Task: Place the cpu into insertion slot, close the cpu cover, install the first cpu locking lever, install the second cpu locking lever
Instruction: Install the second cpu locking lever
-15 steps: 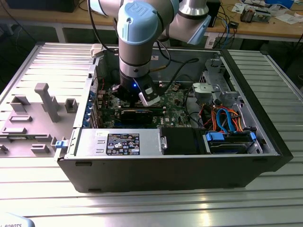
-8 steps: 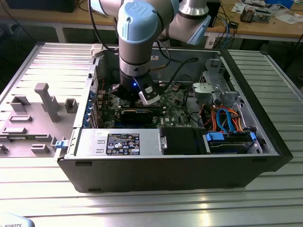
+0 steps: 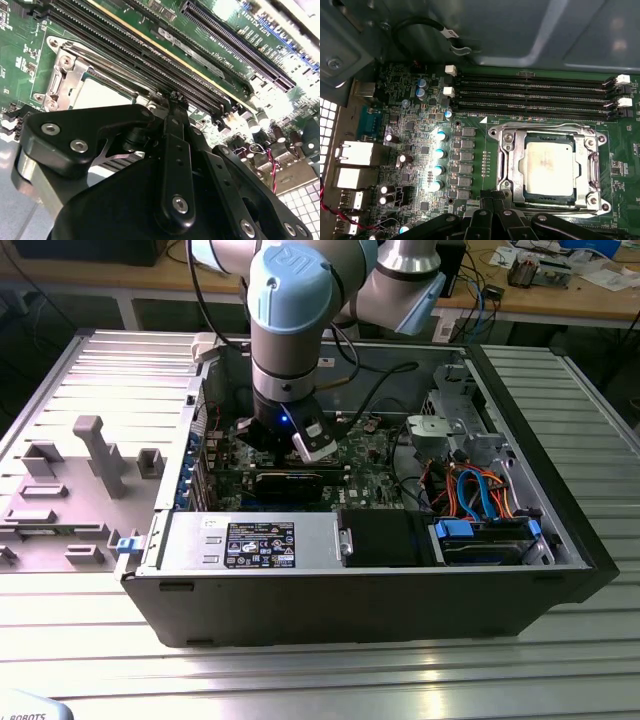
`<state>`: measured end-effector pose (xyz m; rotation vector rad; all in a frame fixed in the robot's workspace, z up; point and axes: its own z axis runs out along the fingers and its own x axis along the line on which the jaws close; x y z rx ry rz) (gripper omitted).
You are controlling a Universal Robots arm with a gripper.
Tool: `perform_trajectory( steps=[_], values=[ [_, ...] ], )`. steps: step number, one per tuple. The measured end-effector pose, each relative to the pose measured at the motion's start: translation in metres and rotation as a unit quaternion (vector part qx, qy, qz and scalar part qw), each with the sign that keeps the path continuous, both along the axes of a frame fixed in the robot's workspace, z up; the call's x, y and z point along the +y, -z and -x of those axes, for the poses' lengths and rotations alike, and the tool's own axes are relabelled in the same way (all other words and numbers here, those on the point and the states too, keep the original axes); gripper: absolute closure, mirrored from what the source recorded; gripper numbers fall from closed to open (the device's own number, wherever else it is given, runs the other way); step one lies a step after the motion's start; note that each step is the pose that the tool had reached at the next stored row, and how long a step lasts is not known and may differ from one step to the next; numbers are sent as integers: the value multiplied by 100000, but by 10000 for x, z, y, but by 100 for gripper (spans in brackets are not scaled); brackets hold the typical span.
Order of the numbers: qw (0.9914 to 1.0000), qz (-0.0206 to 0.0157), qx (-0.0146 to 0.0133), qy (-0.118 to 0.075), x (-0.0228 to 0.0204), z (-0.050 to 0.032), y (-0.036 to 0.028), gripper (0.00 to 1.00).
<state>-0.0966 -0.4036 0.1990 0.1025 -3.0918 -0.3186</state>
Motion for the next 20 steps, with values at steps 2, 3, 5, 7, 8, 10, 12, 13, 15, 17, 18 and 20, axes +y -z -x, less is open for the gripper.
perform_trajectory(
  steps=[2, 3, 5, 7, 8, 10, 12, 13, 15, 17, 18, 20],
  values=[
    [100000, 24, -13, -2, 0, 0, -1, 89],
    [100000, 39, -14, 0, 0, 0, -7, 89],
    [100000, 14, -26, -1, 1, -1, -24, 89],
    [100000, 43, -9, 0, 0, 0, -48, 89],
    [100000, 38, -12, -1, 0, 0, -61, 89],
    [100000, 42, -14, 2, 0, 0, -96, 89],
    [100000, 45, -9, 1, 0, 0, -150, 89],
    [100000, 44, -13, 3, 0, 0, -172, 89],
    [100000, 48, -10, 0, 0, 0, -212, 89],
    [100000, 46, 48, 2, 0, 0, -215, 89],
    [100000, 46, 102, -1, 0, 0, -215, 89],
    [100000, 46, 110, 3, 0, 0, -215, 89]
  ],
)
